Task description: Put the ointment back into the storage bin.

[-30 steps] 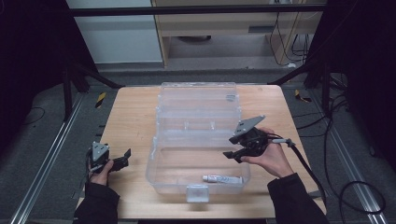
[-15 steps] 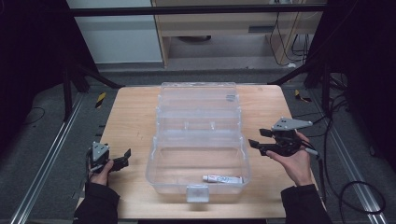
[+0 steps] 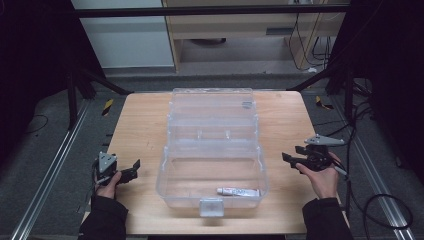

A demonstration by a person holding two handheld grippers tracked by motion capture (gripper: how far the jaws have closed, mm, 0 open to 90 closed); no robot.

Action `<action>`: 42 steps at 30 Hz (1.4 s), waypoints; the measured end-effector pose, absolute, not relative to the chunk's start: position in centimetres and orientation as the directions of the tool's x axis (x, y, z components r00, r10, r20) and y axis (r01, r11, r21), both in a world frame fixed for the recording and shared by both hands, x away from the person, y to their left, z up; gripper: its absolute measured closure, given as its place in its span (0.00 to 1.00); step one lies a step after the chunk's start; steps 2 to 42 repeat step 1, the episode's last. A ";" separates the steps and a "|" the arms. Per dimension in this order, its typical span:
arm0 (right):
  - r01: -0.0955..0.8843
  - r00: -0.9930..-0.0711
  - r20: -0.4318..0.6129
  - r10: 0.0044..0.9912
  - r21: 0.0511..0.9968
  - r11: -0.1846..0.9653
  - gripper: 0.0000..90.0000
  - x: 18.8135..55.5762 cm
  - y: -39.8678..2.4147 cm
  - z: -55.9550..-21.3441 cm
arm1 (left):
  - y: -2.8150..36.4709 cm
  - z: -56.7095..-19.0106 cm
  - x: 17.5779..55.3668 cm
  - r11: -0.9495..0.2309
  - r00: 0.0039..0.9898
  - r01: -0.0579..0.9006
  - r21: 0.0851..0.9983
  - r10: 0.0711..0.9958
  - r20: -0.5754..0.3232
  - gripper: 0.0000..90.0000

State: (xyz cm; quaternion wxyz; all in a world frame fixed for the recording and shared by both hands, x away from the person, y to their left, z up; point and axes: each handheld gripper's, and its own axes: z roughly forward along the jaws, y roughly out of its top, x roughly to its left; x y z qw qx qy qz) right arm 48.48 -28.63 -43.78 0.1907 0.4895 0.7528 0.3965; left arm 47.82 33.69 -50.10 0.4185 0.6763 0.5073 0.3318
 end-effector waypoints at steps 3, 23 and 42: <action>0.589 -0.440 0.096 0.893 0.782 0.206 0.40 48.5 -28.7 -44.0 | 33.7 -50.1 47.8 -0.134 0.264 0.408 0.903 0.964 0.023 0.02; 0.589 -0.440 0.096 0.893 0.782 0.206 0.40 48.5 -28.7 -44.0 | 33.7 -50.1 47.8 -0.134 0.264 0.408 0.903 0.964 0.023 0.02; 0.589 -0.440 0.096 0.893 0.782 0.206 0.40 48.5 -28.7 -44.0 | 33.7 -50.1 47.8 -0.134 0.264 0.408 0.903 0.964 0.023 0.02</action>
